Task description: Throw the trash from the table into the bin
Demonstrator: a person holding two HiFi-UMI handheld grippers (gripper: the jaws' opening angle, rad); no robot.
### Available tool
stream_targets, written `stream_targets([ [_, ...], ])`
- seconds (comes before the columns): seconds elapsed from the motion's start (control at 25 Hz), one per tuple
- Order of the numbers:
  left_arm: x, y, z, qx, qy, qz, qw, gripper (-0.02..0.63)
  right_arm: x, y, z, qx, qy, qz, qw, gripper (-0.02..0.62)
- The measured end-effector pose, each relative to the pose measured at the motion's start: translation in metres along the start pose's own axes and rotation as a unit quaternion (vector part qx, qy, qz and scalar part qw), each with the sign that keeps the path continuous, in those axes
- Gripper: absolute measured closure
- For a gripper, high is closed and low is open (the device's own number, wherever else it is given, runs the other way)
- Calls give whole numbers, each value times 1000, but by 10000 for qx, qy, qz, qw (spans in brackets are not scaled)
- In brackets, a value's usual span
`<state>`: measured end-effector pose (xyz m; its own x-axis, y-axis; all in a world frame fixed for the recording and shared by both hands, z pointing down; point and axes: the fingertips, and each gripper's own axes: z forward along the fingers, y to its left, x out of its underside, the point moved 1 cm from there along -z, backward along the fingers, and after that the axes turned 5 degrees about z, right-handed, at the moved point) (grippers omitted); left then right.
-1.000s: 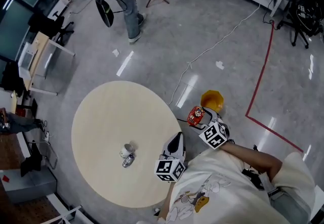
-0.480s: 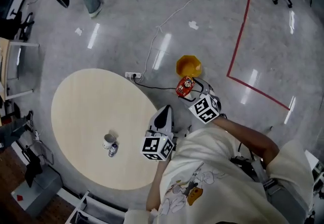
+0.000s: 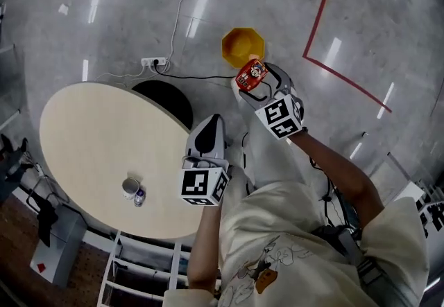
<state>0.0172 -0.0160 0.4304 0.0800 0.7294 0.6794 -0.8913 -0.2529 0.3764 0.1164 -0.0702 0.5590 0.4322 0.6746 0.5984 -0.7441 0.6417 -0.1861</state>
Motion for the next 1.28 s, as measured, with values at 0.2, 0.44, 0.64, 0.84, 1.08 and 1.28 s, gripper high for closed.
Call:
stream_targets([
  [0.2, 18, 32, 64, -10, 172, -181, 9997, 601, 29, -43, 66, 223, 179, 162, 9995, 152],
  [0.44, 64, 61, 139, 42, 551, -246, 9982, 601, 79, -69, 140, 299, 495, 207, 9981, 153],
  [0.64, 109, 96, 204, 49, 948, -284, 9951, 601, 121, -85, 202, 288, 690, 151, 9971, 153],
  [0.84, 162, 125, 265, 201, 1388, -351, 9895, 601, 160, -98, 253, 292, 845, 221, 9957, 153],
  [1.08, 213, 144, 315, 127, 1647, -295, 9858, 601, 204, -105, 299, 188, 1153, 265, 9928, 153],
  [1.28, 244, 149, 329, -6, 1899, -293, 9814, 600, 237, -113, 326, 62, 1494, 190, 9886, 153],
])
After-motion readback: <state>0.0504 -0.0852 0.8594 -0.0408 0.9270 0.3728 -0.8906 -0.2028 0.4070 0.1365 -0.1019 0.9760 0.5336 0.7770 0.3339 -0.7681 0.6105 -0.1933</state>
